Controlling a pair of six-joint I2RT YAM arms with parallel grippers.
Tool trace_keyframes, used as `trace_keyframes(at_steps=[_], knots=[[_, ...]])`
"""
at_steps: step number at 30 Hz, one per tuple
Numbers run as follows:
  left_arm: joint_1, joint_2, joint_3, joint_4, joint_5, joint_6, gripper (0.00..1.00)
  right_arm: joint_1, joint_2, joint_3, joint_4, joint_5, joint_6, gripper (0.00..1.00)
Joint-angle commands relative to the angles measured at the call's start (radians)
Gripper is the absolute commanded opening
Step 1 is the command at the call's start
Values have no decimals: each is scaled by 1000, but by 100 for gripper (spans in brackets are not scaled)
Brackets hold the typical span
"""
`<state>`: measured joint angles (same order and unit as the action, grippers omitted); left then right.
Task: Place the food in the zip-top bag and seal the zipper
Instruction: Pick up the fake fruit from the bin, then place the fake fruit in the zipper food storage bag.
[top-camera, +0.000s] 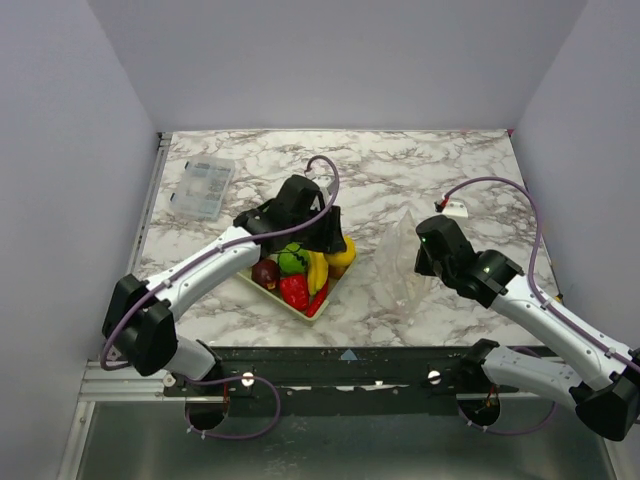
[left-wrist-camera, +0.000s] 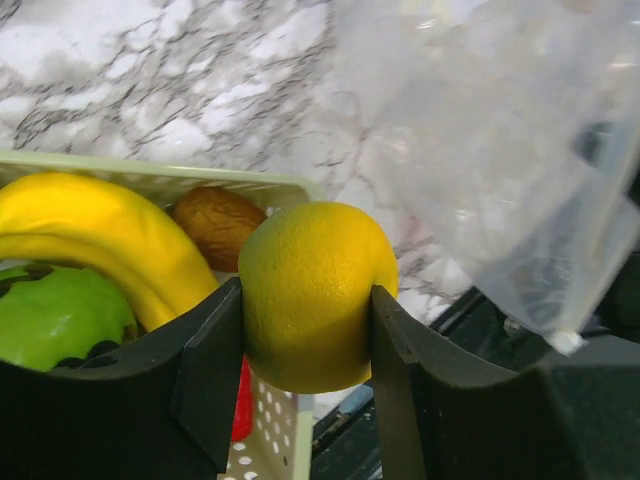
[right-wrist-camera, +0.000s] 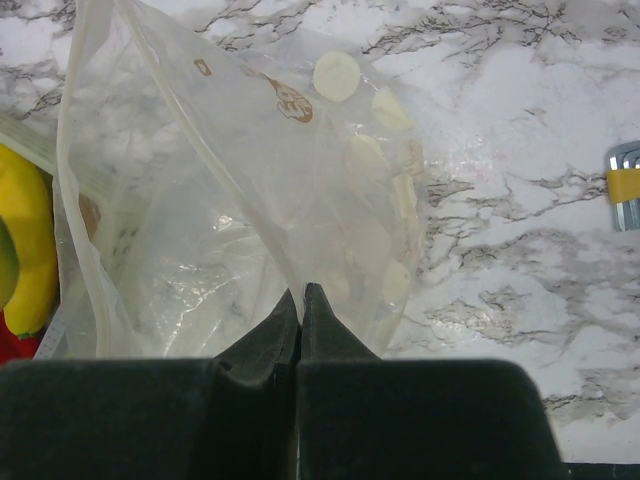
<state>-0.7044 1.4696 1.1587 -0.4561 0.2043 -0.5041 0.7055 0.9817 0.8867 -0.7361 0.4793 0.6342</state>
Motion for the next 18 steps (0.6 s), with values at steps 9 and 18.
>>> trace_keyframes(at_steps=[9,18], knots=[[-36,-147,-54,538,465,-277,1,4,5,-10,27,-19,-16,1],[-119,57,24,635,457,-441,0,4,-36,-9,33,-29,-8,1]])
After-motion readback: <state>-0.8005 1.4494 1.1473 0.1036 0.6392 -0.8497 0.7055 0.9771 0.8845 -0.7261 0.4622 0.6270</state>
